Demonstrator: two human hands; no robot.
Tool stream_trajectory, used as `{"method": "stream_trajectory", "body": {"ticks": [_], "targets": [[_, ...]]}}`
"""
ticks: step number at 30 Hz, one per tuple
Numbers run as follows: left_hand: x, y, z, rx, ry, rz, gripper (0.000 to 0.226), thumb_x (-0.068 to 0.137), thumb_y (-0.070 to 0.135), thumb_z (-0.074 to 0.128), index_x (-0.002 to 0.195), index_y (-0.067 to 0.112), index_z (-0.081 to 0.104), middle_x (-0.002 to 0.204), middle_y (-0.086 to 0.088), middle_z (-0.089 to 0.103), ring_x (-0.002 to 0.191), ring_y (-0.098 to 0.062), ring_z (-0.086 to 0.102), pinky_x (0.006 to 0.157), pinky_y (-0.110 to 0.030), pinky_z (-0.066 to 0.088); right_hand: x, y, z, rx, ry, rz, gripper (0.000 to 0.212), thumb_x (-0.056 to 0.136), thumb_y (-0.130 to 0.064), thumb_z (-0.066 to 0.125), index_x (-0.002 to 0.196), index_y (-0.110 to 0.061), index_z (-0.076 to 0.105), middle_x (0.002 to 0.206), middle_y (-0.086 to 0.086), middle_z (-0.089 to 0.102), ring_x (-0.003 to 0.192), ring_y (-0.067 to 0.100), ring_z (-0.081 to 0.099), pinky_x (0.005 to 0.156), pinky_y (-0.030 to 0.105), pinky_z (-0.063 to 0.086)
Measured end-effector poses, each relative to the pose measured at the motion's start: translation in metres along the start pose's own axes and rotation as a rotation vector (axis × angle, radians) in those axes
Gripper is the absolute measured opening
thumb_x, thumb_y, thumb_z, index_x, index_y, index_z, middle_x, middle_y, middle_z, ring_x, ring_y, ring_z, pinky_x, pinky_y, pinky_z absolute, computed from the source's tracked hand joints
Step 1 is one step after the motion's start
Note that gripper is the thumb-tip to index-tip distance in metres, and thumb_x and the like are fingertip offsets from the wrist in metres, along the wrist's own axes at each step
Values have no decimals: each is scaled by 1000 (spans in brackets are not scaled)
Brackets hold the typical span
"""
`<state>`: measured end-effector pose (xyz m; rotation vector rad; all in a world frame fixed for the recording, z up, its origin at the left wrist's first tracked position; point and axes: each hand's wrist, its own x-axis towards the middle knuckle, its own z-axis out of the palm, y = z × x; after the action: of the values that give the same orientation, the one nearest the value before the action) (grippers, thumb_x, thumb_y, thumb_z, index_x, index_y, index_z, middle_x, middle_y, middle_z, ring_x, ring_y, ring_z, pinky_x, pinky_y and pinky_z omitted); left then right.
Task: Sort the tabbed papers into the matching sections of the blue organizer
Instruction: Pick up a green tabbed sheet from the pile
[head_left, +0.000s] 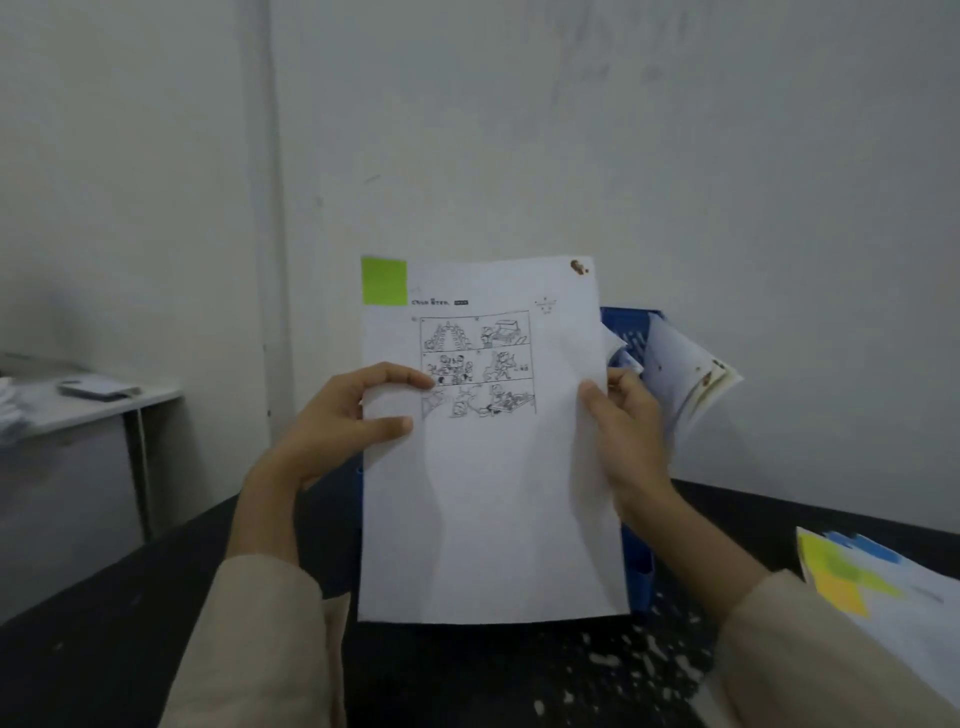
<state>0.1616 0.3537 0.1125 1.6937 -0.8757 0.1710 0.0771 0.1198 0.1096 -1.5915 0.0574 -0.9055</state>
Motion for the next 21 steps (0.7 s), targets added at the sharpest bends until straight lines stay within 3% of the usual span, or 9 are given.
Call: {"method": "stream_trajectory", "body": {"ticks": [2,4,7,9,13,17,21], "targets": [[-5,-4,-11,75,77,-13,35,69,8,68,97,28,72,108,9,70,101,-9,63,88,-23,50,9,10,18,-45,-78,5,11,95,-18,51,87,-21,57,94,7,63,81,17,56,73,31,47],[-10,-5,-22,125,201,-7,43,75,-5,67,88,35,74,99,19,71,96,-2,63,88,-22,49,18,19,34,-169,-165,-34,8,94,-22,52,96,-21,60,107,8,60,93,18,58,83,35,49],[-17,-2,-36,222,346,1,46,80,-12,61,85,31,74,94,25,70,98,3,61,99,-28,44,25,26,50,-325,-244,-95,24,94,-29,52,117,-23,59,129,7,39,116,20,45,101,31,38],[-21,0,-42,286,421,3,45,80,-10,61,87,33,71,99,21,68,106,-5,60,103,-28,40,27,25,54,-369,-295,-91,32,96,-32,50,127,-26,54,139,7,25,127,22,33,108,31,29],[-22,6,-42,339,531,6,51,82,-7,60,85,44,69,100,17,67,107,-6,57,90,-10,37,32,25,59,-458,-370,-72,43,97,-36,47,139,-29,42,152,10,10,138,31,23,112,40,25],[-18,20,-31,417,558,57,47,84,-5,59,101,38,66,109,19,60,109,2,50,85,6,29,33,30,54,-479,-333,-27,55,99,-33,44,148,-17,27,152,9,24,135,26,32,106,32,29],[-8,34,-12,507,510,115,49,81,-10,56,108,29,67,105,18,57,92,11,49,76,10,28,33,29,42,-507,-336,-7,56,99,-28,44,148,-10,24,149,8,33,132,23,35,102,27,29]]}}
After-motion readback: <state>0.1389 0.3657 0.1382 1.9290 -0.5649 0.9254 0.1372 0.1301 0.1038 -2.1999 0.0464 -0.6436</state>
